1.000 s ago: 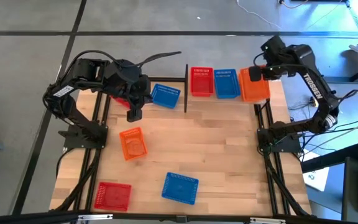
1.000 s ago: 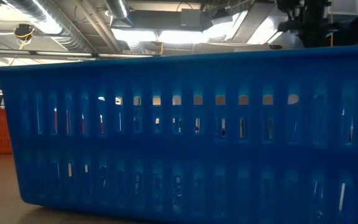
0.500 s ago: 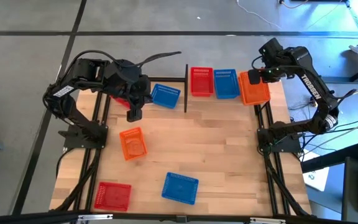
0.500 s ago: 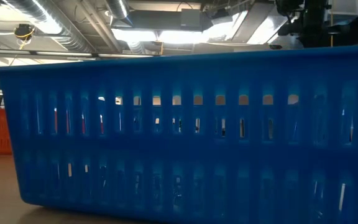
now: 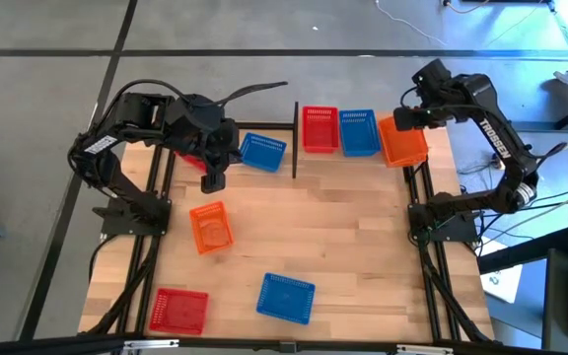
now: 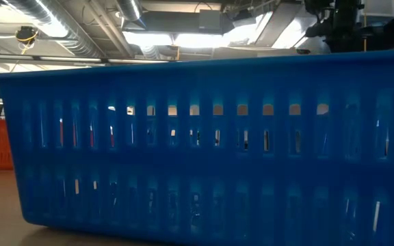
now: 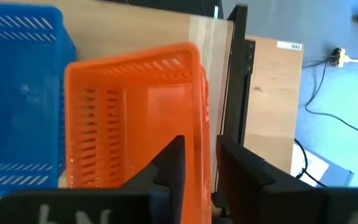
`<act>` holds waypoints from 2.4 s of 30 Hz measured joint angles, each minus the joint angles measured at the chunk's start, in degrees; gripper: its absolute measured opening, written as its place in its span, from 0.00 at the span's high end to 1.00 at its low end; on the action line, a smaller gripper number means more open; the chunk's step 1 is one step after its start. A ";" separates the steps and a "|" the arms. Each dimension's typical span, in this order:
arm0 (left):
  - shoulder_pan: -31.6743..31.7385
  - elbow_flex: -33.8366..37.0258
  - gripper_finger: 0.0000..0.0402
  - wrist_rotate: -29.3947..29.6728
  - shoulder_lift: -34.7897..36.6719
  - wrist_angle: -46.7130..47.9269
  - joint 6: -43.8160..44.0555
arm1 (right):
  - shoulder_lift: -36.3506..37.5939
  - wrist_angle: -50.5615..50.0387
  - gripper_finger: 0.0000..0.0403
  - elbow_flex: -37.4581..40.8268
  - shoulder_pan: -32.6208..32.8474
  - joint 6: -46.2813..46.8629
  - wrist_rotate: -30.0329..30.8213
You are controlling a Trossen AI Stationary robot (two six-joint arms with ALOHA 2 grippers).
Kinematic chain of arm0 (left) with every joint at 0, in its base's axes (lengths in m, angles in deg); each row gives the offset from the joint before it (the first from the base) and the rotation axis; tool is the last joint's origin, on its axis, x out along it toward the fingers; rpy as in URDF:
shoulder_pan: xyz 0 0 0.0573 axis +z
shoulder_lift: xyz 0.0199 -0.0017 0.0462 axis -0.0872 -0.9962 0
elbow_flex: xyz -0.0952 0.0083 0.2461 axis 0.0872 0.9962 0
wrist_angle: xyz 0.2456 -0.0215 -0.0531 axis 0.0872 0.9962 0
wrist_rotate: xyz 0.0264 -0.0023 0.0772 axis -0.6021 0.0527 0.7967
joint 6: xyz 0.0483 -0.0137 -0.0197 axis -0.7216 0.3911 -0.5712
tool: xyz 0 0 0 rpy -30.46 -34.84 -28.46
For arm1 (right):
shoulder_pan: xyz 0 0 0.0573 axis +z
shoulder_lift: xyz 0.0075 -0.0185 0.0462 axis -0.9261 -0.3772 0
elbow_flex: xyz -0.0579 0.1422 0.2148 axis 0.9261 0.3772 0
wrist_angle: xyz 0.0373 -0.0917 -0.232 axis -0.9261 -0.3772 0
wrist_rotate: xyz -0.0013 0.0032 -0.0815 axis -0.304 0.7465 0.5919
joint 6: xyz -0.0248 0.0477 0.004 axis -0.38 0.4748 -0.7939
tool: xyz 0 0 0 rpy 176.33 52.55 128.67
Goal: Stack baskets on shelf by color
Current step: Stack the bottom orange bin on top of the orange bin on the shelf
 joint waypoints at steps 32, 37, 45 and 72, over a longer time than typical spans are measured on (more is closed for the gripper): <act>-0.01 0.00 0.87 0.00 0.00 0.00 -0.01 | 4.26 2.85 1.00 3.65 1.46 -1.49 -6.03; -0.01 0.00 0.87 0.00 0.00 -0.02 0.00 | 4.26 2.92 1.00 4.14 1.46 -1.73 -6.08; -0.01 0.00 0.87 0.00 0.00 0.00 0.01 | 4.29 2.01 1.00 -1.00 1.46 -1.79 -3.93; -0.01 0.00 0.87 0.00 0.02 -0.02 0.22 | -0.05 -1.17 1.00 -1.05 0.79 -1.64 -3.06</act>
